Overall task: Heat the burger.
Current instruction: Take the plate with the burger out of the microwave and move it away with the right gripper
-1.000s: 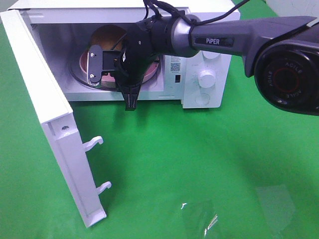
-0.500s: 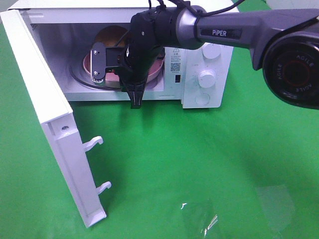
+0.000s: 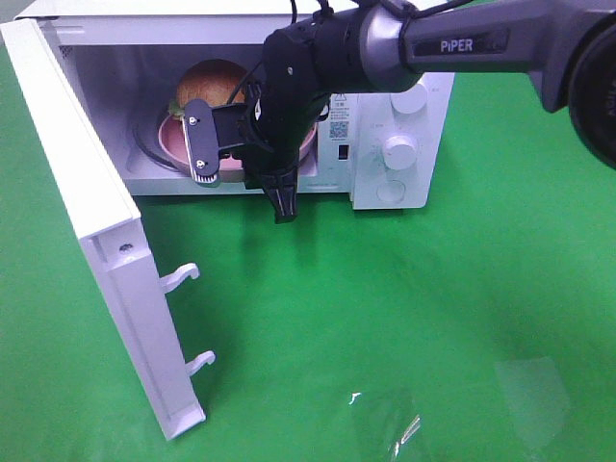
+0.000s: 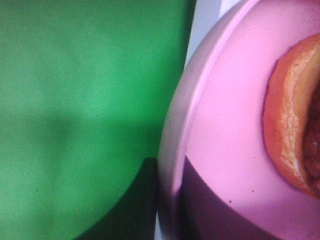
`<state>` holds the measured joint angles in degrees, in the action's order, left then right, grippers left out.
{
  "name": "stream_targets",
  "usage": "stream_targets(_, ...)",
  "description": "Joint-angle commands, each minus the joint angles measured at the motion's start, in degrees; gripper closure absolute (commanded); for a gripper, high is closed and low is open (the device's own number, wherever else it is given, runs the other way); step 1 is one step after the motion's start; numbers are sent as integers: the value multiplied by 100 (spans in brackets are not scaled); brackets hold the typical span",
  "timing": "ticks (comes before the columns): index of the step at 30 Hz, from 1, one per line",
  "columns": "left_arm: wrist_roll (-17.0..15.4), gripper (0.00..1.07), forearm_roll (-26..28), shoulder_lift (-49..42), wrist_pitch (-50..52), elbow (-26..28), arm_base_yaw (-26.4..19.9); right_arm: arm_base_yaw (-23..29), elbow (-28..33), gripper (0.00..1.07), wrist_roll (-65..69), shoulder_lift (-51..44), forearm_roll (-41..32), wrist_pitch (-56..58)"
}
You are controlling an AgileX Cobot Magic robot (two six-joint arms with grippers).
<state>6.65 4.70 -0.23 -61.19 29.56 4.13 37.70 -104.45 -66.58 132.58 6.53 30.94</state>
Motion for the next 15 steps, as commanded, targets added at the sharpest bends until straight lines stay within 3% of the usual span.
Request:
stream_targets(1,-34,10,-11,-109,-11,6,-6,-23,579,107,29,-441,550,-561)
stream_targets(4,-34,10,-11,-109,-11,6,-6,-23,1112,107,29,-705,751,-1014)
stream_targets(15,-34,10,-11,-109,-11,6,-6,-23,2137,107,521,-1197,1461,-2011)
